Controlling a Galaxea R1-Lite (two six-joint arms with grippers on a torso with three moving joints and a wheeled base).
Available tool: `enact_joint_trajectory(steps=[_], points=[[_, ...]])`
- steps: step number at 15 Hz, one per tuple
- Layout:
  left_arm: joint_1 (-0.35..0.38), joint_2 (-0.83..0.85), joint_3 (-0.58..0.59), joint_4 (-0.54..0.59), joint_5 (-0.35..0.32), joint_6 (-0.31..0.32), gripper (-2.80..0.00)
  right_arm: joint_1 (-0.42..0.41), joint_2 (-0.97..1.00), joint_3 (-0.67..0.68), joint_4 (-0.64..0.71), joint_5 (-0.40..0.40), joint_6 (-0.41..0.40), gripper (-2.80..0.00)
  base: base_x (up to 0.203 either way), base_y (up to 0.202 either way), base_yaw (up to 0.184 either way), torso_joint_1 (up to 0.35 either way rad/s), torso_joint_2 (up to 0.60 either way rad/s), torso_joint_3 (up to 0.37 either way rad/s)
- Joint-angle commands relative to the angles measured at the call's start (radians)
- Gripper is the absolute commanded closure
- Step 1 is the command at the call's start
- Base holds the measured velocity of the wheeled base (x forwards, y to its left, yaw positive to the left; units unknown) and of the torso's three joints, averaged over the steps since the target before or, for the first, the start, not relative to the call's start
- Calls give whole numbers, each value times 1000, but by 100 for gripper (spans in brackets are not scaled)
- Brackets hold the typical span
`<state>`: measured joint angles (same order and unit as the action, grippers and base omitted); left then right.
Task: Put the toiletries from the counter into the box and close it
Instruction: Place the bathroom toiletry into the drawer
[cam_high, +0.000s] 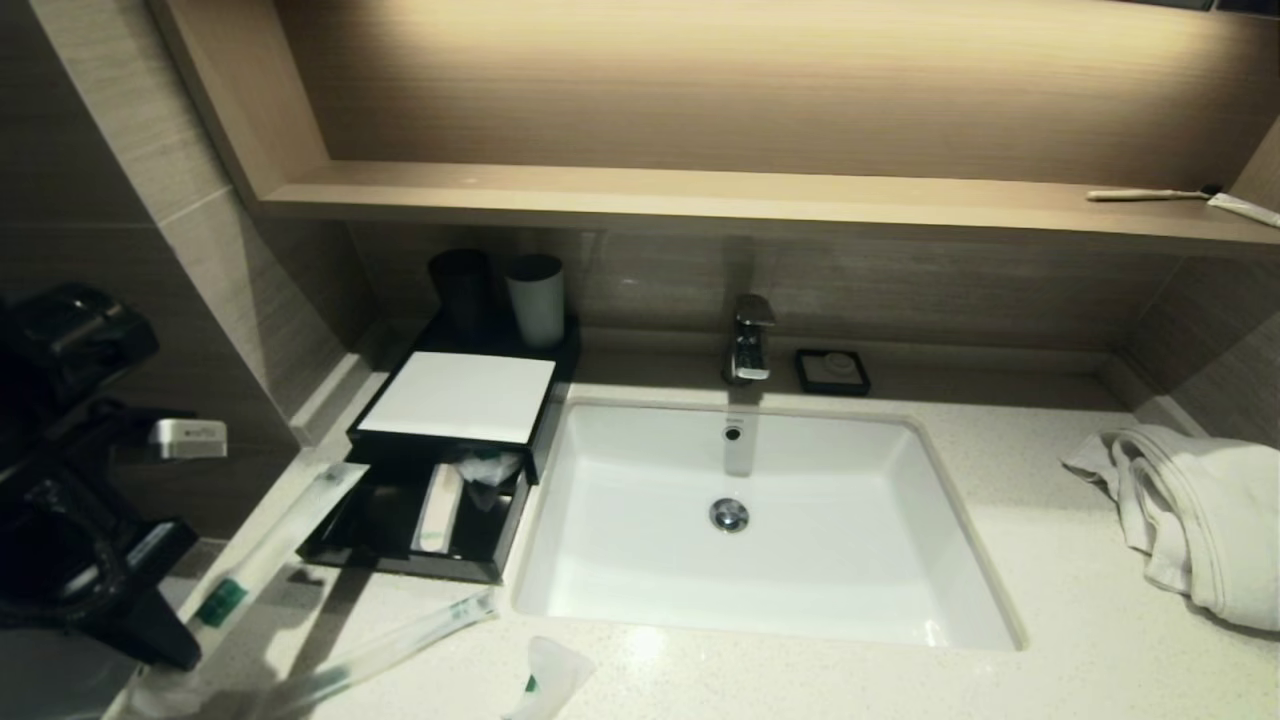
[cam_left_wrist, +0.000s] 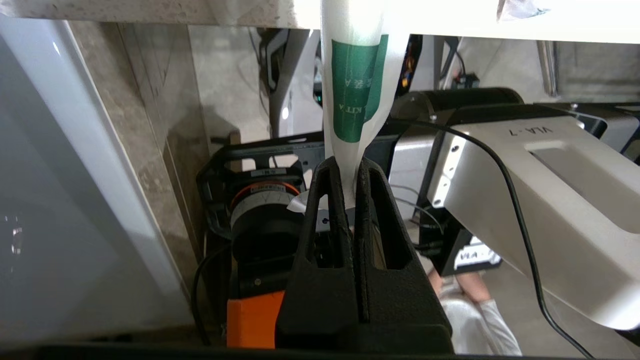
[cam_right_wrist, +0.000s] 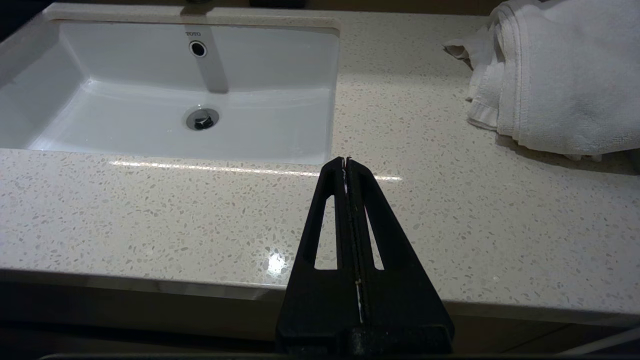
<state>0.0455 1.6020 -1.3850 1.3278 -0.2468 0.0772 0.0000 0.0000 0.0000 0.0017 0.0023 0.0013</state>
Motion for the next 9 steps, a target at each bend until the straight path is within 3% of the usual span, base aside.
enact_joint_trajectory(steps=[1,9], points=[[0,88,-53,36,-2,1,0,0,0,0,0,1,0,0,0,0,0,0,0,0],[-1,265,-213,114,11,1,0,0,0,0,0,1,0,0,0,0,0,0,0,0]])
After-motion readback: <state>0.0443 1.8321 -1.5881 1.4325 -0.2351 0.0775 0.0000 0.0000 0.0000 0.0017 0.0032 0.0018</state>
